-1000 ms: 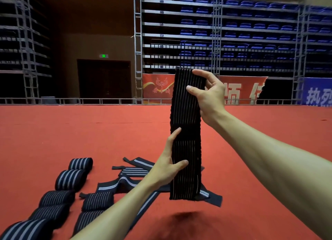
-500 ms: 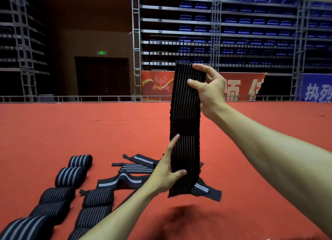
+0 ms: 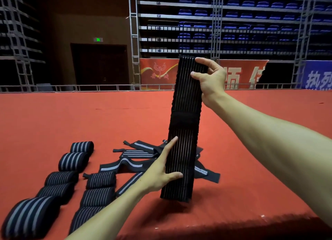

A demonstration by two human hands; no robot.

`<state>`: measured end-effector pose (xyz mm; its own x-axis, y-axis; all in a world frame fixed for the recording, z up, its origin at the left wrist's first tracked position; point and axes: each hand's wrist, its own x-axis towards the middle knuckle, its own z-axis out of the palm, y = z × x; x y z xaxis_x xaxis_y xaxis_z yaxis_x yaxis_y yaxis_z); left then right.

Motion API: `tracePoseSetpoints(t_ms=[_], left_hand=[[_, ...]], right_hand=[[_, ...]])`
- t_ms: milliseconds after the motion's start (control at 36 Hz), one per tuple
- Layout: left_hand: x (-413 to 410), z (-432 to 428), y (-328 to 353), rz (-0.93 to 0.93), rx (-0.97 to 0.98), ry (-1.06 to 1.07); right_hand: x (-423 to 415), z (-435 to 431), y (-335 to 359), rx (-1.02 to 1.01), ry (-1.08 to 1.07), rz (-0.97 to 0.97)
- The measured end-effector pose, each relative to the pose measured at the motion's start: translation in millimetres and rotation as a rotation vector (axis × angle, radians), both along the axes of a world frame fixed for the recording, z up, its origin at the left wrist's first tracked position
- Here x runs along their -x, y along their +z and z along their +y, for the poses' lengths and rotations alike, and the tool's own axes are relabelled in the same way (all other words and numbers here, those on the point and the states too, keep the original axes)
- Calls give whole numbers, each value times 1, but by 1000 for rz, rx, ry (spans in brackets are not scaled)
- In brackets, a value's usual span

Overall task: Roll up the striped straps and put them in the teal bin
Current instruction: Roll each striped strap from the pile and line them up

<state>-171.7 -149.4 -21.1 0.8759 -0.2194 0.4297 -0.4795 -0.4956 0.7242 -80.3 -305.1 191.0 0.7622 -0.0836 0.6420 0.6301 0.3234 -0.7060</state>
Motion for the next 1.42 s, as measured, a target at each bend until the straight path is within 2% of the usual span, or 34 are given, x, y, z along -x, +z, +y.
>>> tracePoseSetpoints(t_ms=[194, 417, 611, 778, 1056, 1194, 1333, 1417], left_hand=[[8, 1, -13, 34, 34, 9], [21, 0, -23, 118, 61, 21], [36, -5, -34, 181, 79, 67], [46, -18, -54, 234, 45, 58], [46, -25, -60, 304, -48, 119], [36, -28, -55, 298, -310, 142], [32, -25, -62, 392, -863, 254], [31, -24, -65, 472, -952, 300]], right_hand=[[8, 1, -9, -48, 23, 84], [1, 6, -24, 60, -22, 52], [-6, 15, -42, 69, -13, 104], [-7, 18, -63, 172, -41, 79], [-16, 22, -88, 194, -85, 104], [-18, 24, -101, 217, -91, 101], [-22, 26, -115, 233, -81, 115], [-25, 27, -128, 254, -56, 132]])
